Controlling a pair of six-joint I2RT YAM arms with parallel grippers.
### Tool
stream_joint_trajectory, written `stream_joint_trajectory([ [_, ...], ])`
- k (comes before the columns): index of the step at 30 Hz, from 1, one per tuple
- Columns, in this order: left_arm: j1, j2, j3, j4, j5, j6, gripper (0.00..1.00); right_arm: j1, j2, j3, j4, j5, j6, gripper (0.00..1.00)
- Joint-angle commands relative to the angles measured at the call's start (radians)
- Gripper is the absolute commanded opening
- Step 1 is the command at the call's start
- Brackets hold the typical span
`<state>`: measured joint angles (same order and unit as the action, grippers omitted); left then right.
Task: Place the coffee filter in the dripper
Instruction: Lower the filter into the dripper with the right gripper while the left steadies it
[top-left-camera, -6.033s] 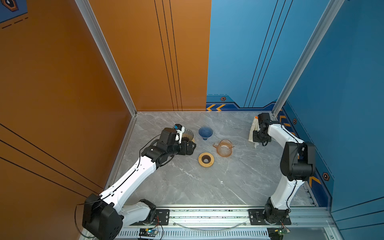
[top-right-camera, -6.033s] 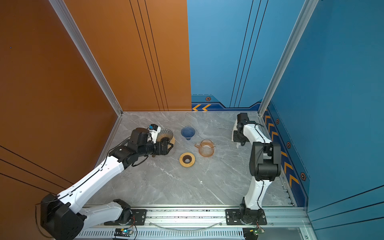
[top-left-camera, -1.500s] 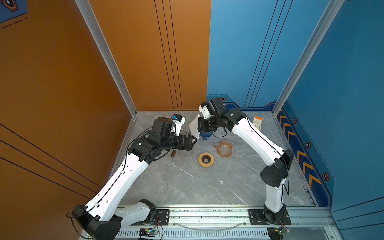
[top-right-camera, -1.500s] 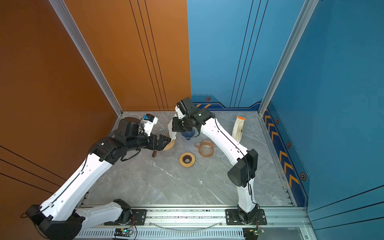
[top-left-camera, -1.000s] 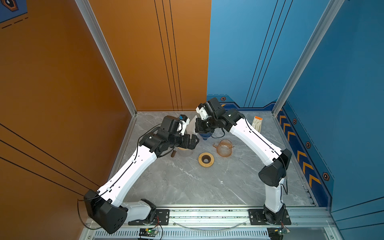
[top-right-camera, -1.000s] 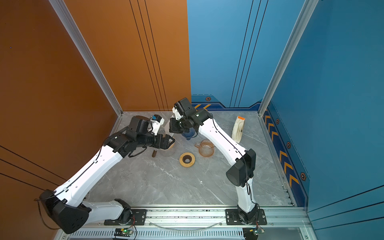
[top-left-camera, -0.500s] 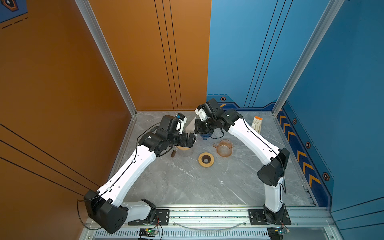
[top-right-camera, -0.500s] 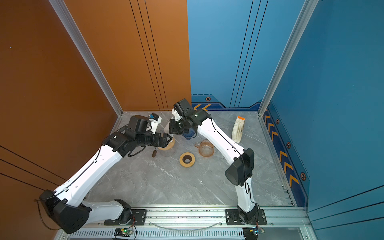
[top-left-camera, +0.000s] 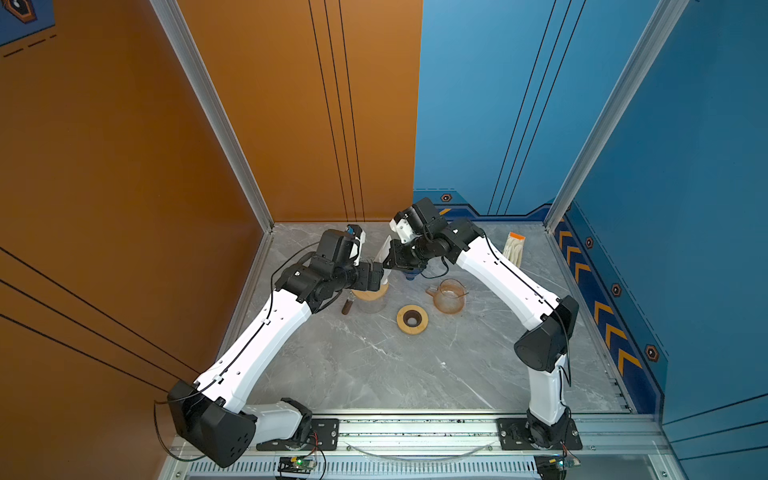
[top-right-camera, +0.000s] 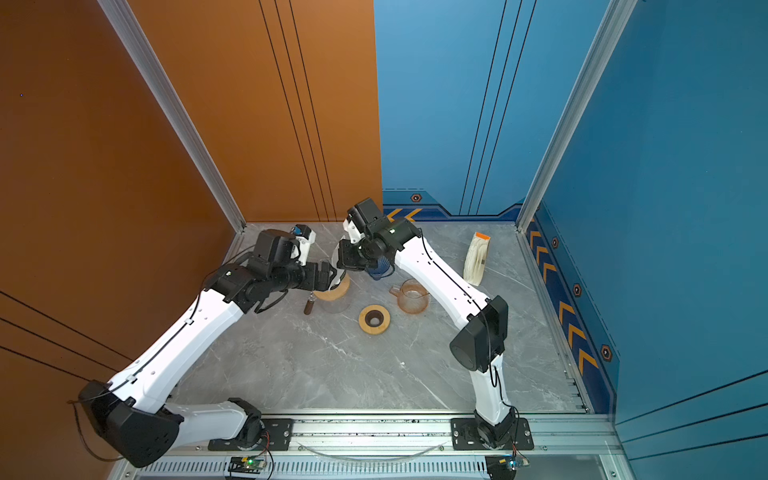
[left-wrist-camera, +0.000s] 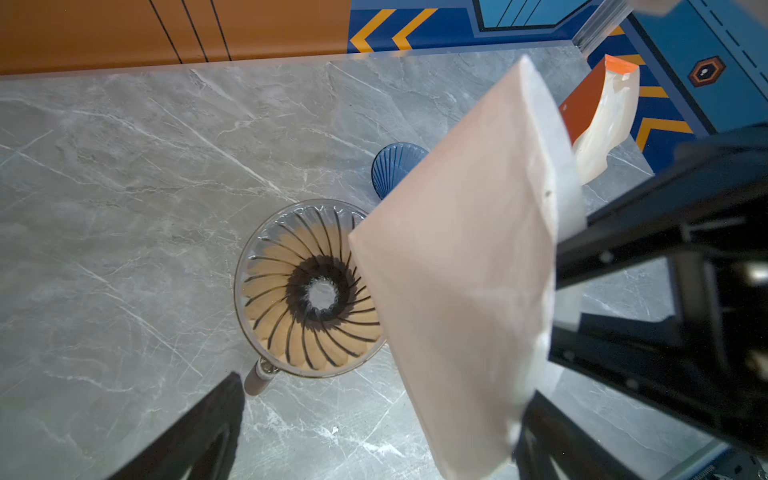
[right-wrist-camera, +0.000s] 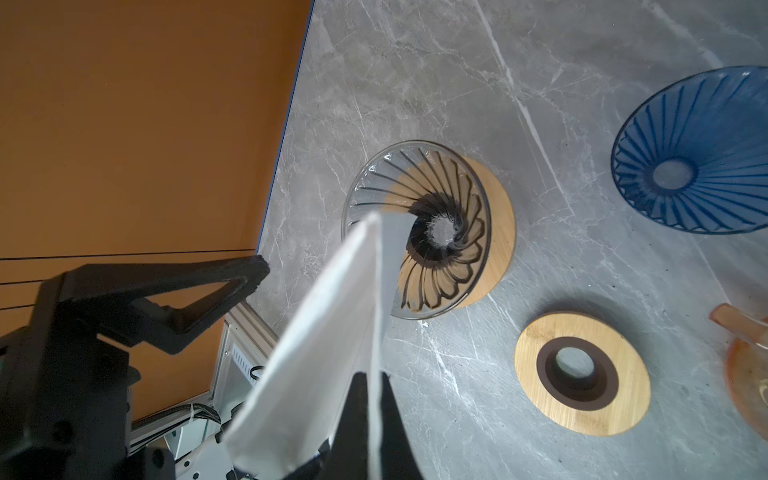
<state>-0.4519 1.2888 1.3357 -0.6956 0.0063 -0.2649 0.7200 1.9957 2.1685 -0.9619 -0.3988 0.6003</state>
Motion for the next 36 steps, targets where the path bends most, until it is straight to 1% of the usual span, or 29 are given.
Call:
stream_joint_trajectory([
  [1,0.014,-0.003,0.019,0.014,-0.029,0.015,0.97,0.001,0.021,0.027,-0.043,-0.031,-0.017,0.00],
  [7,0.040,0.005,0.019,0.013,-0.022,0.016,0.97,0.001,0.032,0.033,-0.069,-0.050,-0.027,0.00],
  [15,0.079,0.026,0.011,-0.003,0.027,0.031,0.97,0.010,0.071,0.075,-0.097,-0.065,-0.021,0.00],
  [17,0.091,0.036,0.010,-0.010,0.043,0.033,0.97,0.009,0.072,0.089,-0.104,-0.056,-0.012,0.00],
  [19,0.101,0.044,0.004,-0.010,0.058,0.033,0.97,0.010,0.110,0.096,-0.107,-0.050,-0.007,0.00],
  [27,0.140,0.068,-0.009,-0.009,0.084,0.038,0.96,0.021,0.147,0.109,-0.110,-0.024,0.002,0.00],
  [32,0.162,0.087,-0.008,-0.009,0.108,0.044,0.96,0.030,0.166,0.144,-0.109,0.019,0.006,0.12],
  [36,0.175,0.104,-0.008,-0.009,0.122,0.049,0.96,0.035,0.174,0.165,-0.104,0.053,0.008,0.15],
])
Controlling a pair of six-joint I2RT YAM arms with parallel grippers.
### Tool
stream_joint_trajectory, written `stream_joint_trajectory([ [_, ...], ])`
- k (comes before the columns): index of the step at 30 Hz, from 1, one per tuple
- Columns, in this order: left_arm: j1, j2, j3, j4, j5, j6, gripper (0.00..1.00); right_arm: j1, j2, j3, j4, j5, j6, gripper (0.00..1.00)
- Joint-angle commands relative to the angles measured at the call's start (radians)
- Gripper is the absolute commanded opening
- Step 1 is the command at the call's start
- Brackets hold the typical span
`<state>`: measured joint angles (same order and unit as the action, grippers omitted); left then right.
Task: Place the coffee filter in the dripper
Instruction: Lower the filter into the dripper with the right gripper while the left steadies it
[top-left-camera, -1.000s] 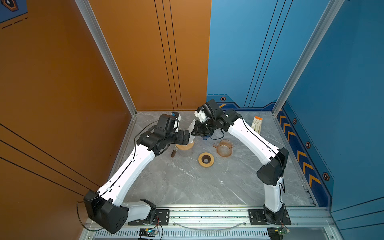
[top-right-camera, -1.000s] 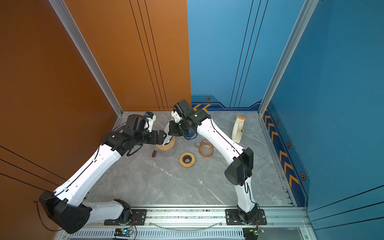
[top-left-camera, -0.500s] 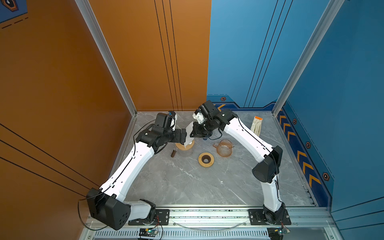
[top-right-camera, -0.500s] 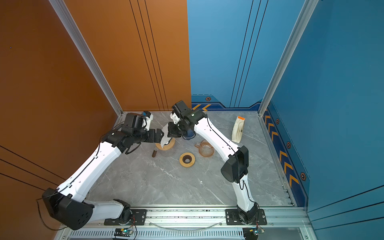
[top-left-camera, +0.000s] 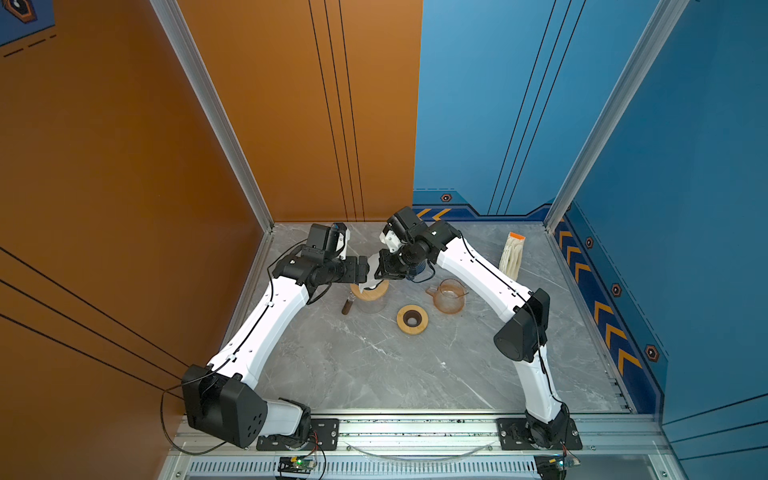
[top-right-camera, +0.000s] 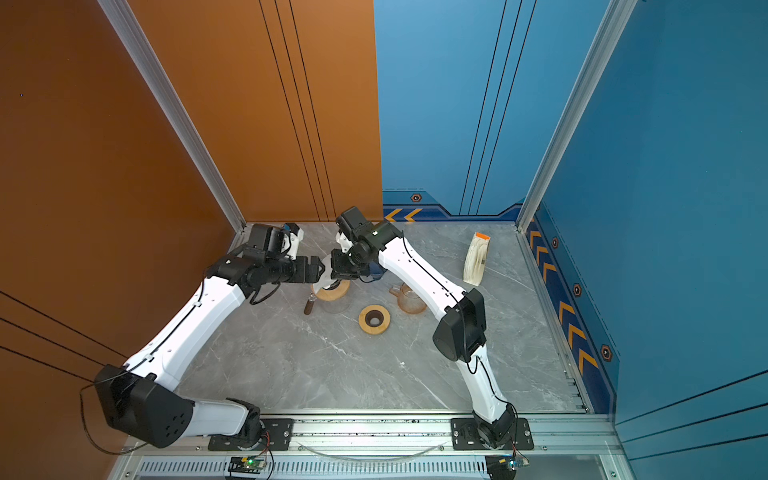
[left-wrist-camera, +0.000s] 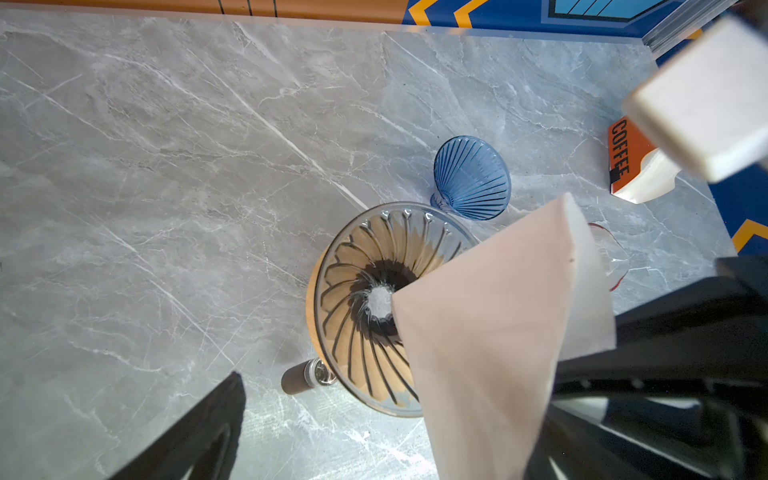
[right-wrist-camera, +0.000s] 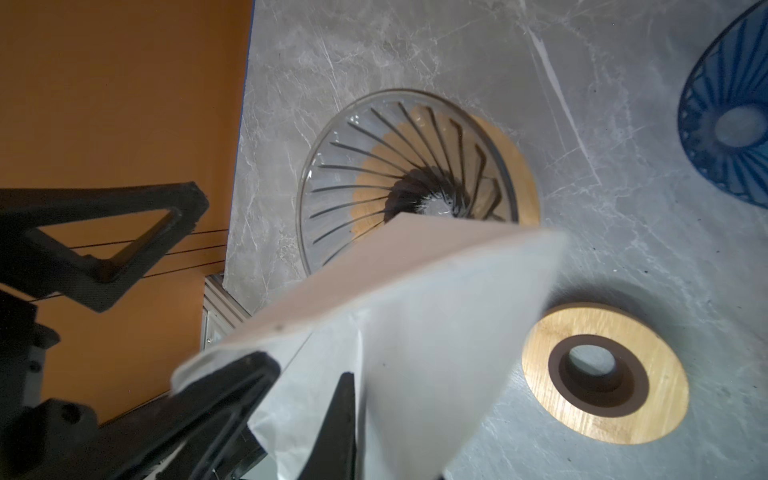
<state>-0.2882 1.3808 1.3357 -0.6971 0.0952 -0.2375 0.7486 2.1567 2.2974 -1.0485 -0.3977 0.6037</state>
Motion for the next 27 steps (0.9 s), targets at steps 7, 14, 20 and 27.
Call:
stream_joint_trajectory([
  [7,0.034,0.030,-0.015,-0.009,0.057,0.026,0.96,0.009,0.013,0.041,-0.019,0.108,-0.002,0.22],
  [14,0.051,0.044,-0.023,-0.009,0.077,0.029,0.96,0.014,0.011,0.039,-0.024,0.181,-0.010,0.25],
  [20,0.063,0.053,-0.032,-0.008,0.088,0.030,0.96,0.019,0.016,0.039,-0.028,0.227,-0.015,0.28],
  [27,0.081,0.050,-0.057,-0.009,0.100,0.026,0.96,0.018,0.038,0.045,-0.029,0.252,-0.021,0.31],
])
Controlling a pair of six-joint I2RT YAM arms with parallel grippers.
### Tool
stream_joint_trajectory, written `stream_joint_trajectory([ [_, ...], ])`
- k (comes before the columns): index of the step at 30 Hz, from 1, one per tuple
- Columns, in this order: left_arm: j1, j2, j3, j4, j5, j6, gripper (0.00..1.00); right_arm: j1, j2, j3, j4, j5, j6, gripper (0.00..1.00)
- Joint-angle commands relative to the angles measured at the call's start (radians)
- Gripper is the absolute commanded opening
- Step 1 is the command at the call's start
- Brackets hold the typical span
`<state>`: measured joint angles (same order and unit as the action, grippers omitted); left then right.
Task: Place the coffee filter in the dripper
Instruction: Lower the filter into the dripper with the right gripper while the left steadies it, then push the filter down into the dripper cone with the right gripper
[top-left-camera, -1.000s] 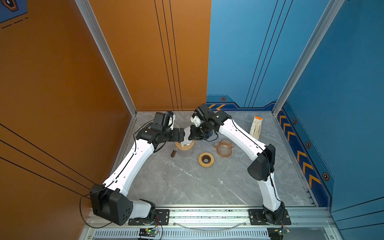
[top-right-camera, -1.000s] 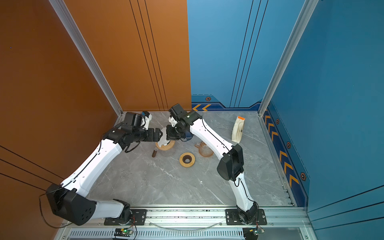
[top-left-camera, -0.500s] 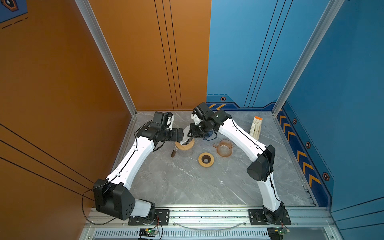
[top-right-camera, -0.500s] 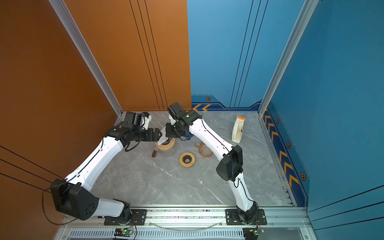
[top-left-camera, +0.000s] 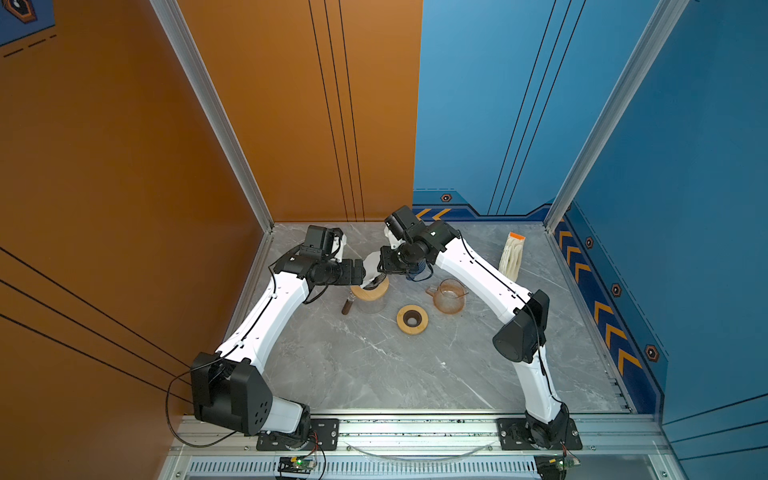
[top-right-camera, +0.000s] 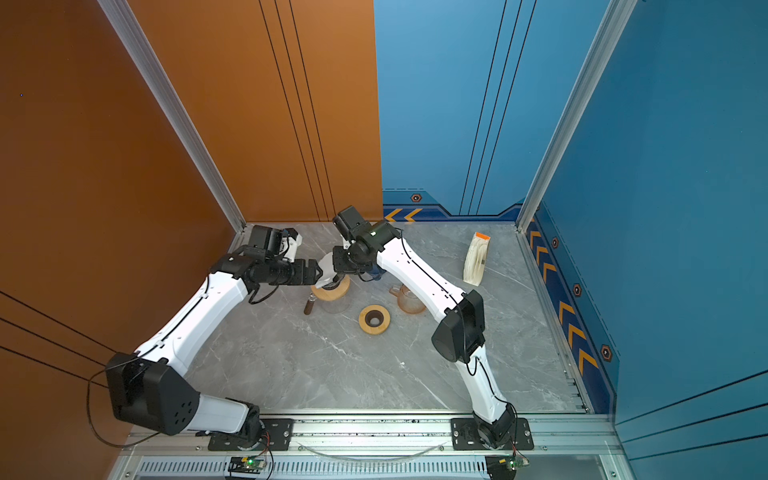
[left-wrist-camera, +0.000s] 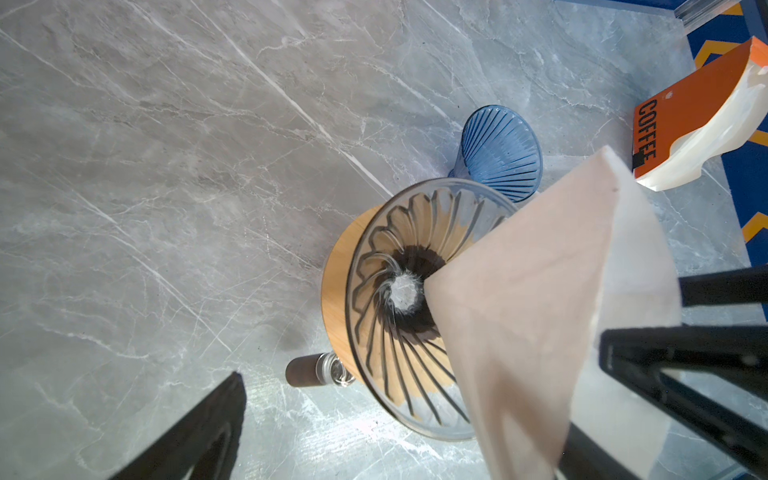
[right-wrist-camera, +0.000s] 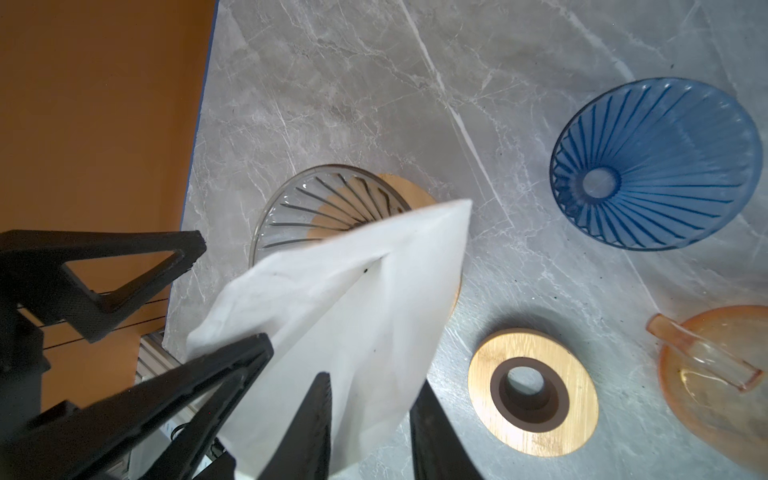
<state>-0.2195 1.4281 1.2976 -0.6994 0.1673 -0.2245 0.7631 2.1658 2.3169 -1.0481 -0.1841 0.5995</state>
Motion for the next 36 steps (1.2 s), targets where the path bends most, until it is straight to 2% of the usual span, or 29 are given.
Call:
stream_joint_trajectory([
  [1,0.013,0.003,-0.022,-0.008,0.031,0.014,0.96,0.004,0.031,0.026,-0.029,0.042,-0.017,0.31],
  [13,0.040,0.016,-0.024,-0.042,0.045,0.020,0.96,0.007,0.059,0.030,-0.030,0.076,-0.026,0.35],
  [36,0.045,0.056,0.027,-0.125,0.068,0.035,0.95,0.001,0.140,0.091,-0.030,0.049,-0.071,0.41],
])
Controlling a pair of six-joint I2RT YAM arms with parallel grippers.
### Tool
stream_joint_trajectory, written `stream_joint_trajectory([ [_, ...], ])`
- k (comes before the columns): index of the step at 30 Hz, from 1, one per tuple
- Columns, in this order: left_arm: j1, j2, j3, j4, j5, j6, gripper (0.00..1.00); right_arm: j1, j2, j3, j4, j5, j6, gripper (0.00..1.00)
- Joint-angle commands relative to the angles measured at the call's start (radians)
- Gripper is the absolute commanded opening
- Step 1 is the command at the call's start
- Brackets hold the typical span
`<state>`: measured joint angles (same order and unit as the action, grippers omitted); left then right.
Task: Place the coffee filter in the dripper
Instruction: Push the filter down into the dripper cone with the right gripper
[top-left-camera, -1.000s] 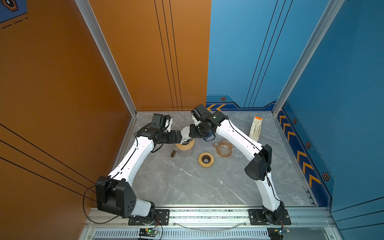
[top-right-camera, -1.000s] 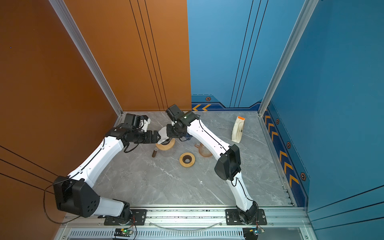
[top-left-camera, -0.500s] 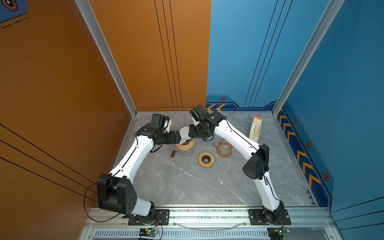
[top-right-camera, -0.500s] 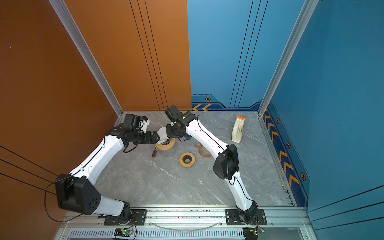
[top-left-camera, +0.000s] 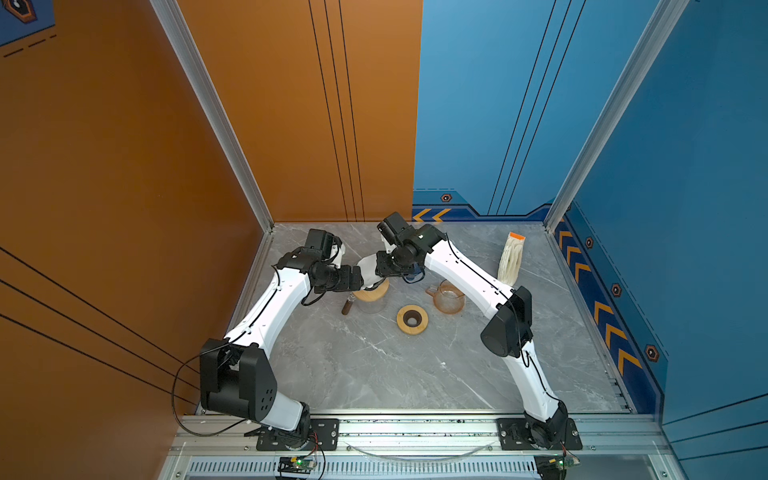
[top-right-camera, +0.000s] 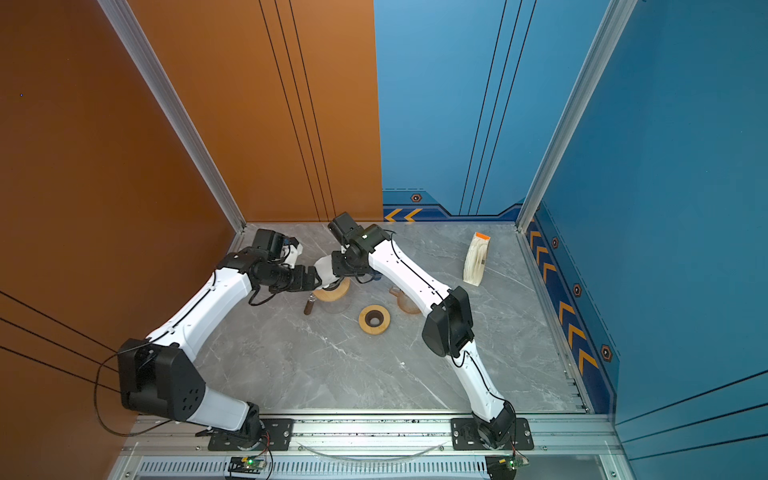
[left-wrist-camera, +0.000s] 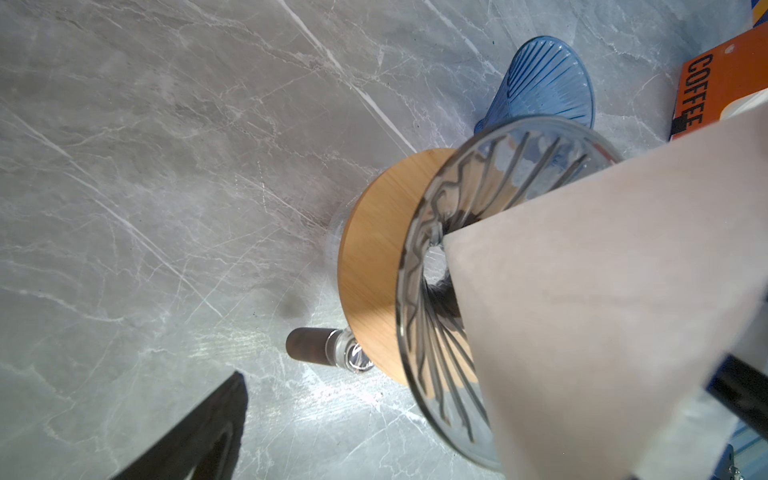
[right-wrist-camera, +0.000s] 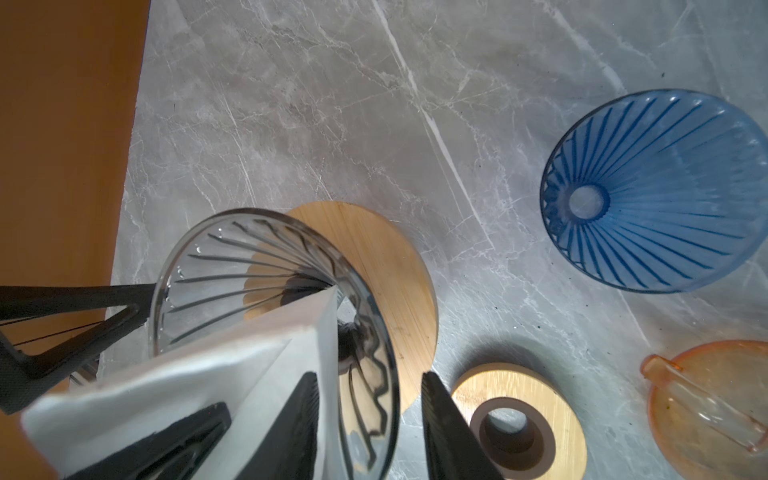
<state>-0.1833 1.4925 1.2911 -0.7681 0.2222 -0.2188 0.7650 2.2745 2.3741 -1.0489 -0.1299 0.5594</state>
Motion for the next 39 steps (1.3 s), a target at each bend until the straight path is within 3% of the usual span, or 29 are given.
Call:
stream_joint_trajectory([
  [1,0.011,-0.008,0.038,-0.059,0.017,0.031,0.95,-0.001,0.035,0.038,-0.030,-0.008,-0.037,0.42],
  [22,0.001,0.171,0.268,-0.058,0.058,0.035,0.95,0.000,0.044,0.086,-0.031,-0.048,-0.075,0.44],
  [39,0.006,0.160,0.207,-0.059,0.013,0.027,0.88,-0.003,0.003,0.092,-0.109,0.030,-0.057,0.46],
])
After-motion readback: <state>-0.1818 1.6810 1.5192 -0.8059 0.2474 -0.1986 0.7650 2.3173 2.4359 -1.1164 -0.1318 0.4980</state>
